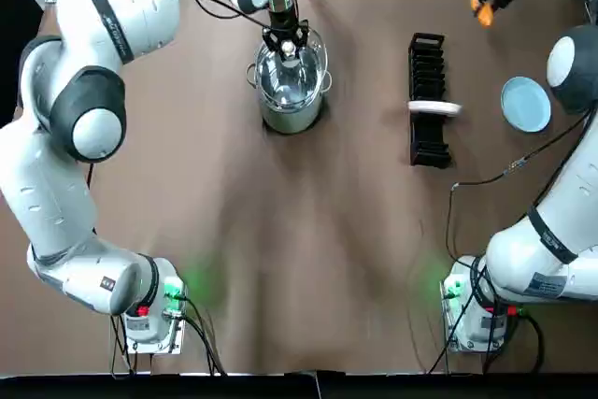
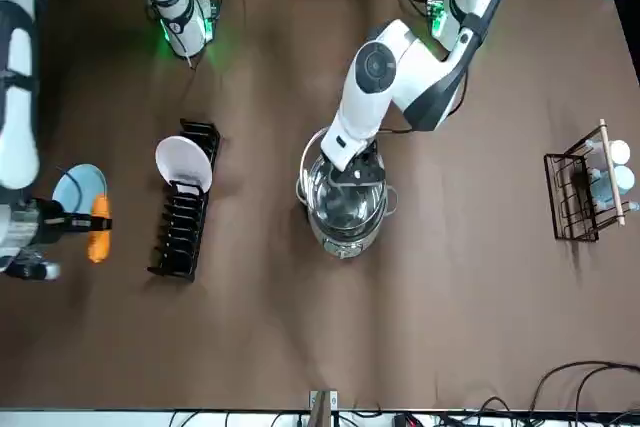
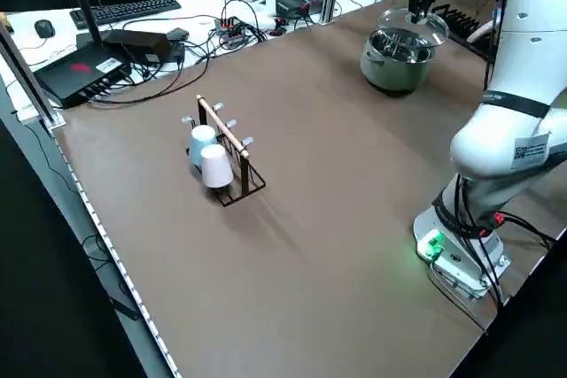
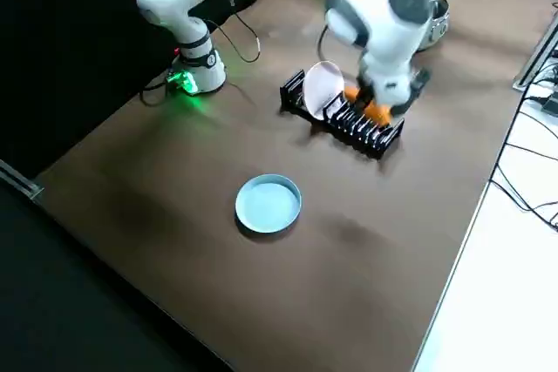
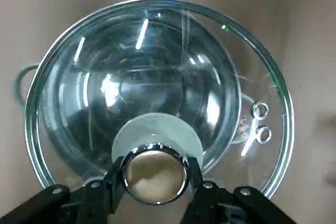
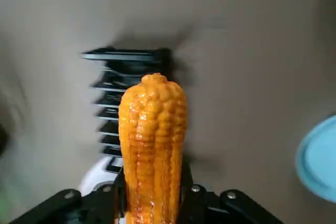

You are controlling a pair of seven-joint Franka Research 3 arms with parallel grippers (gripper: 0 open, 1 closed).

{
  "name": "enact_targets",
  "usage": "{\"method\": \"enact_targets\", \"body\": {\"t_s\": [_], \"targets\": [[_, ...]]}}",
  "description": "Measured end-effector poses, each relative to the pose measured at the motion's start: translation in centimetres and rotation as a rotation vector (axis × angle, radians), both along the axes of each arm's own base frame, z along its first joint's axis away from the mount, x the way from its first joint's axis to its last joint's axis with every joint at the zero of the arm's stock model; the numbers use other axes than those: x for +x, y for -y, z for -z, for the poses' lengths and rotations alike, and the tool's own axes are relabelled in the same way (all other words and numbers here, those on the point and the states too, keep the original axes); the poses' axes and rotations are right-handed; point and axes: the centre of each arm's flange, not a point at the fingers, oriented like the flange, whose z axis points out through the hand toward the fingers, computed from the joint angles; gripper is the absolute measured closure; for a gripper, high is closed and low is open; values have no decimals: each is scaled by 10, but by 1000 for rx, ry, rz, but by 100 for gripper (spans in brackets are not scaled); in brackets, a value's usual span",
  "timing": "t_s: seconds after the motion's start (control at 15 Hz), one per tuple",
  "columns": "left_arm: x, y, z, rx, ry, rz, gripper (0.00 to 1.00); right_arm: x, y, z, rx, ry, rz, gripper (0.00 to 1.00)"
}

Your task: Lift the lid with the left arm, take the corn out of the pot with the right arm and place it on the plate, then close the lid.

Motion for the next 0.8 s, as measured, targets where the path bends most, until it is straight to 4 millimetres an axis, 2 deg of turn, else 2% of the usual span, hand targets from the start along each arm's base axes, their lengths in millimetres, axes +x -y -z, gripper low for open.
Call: {"method": "enact_targets", "body": {"t_s": [0.2,0.4,0.53,0.67,0.73,0.8], "targets": [[2,10,19,-23,10,3,49,-14,75,34,17,5,-21,61],[6,11,34,0,29,-3,49,-36,136,74,-19,2,-64,61],[6,13,37,23,47,4,49,-59,170,98,-29,-25,-82,61],[3,15,37,32,49,11,49,-83,195,120,-36,-67,-104,61],[2,14,38,48,37,15,49,-105,211,144,-34,-85,-119,61],[1,13,39,57,30,16,49,-116,216,158,-32,-85,-125,61]]}}
